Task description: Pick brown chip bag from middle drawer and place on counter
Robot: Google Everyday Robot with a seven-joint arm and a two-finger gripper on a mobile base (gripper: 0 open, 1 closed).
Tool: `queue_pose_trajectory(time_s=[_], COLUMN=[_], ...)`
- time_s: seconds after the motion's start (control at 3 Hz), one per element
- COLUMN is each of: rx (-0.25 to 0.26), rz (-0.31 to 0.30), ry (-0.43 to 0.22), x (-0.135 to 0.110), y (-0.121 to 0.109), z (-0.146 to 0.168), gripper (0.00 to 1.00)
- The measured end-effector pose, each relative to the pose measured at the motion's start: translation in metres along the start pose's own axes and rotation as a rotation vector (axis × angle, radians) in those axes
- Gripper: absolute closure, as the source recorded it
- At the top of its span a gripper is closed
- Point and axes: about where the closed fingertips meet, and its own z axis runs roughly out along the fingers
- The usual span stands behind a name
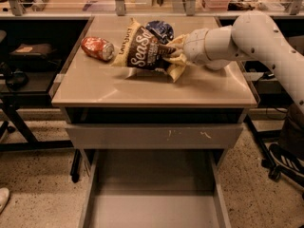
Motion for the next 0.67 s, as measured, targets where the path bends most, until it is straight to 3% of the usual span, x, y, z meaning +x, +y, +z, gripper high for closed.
queue_pose_trajectory(time_s=[0.33,0.67], rx=[0.0,0.0], rz=[0.0,0.0], ry=[0.0,0.0], x=[0.0,0.0], y=[0.0,0.0], z=[0.0,0.0], gripper=[0.1,0.0])
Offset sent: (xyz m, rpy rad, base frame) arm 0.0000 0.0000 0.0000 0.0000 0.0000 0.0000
